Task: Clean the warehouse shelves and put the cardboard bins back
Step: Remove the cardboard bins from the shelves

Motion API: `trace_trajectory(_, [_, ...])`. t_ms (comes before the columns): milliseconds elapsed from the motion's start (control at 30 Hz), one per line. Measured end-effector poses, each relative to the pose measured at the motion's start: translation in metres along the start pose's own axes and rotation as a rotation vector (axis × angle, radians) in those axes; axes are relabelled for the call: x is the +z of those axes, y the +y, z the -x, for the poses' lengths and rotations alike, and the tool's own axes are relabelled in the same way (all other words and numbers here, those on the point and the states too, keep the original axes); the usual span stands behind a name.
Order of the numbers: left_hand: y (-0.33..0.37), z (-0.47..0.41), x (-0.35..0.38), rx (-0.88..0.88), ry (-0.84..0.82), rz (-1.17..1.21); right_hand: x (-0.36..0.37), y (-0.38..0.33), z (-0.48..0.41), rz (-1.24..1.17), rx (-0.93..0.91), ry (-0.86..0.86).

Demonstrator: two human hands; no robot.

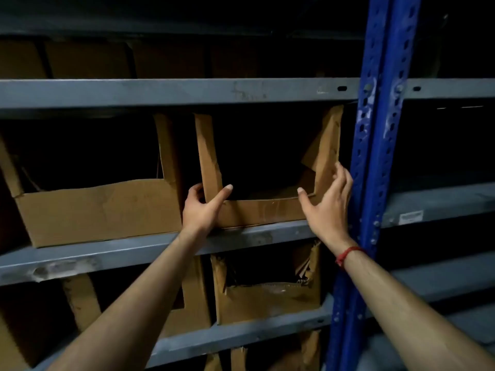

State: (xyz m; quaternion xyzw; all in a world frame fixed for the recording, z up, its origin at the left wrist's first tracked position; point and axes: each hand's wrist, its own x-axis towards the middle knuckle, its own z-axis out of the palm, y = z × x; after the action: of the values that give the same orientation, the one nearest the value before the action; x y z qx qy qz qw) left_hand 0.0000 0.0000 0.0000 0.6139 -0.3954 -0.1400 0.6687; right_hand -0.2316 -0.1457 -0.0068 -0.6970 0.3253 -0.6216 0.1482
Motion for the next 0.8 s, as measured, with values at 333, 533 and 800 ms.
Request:
trace_trajectory(333, [-0.017, -0.018, 0.015, -0.119, -0.031, -0.001, 0.010, 0.029, -0.025, -0.156, 0.536, -0.153])
trace_trajectory(533, [-0.021, -0.016, 0.018, -0.066, -0.009, -0.011, 0.014, 0.026, -0.022, -0.164, 0.569, -0.088])
trace_trajectory(800, [-0.016, -0.006, 0.017, 0.016, 0.052, -0.021, -0.002, 0.015, -0.012, -0.220, 0.555, -0.087])
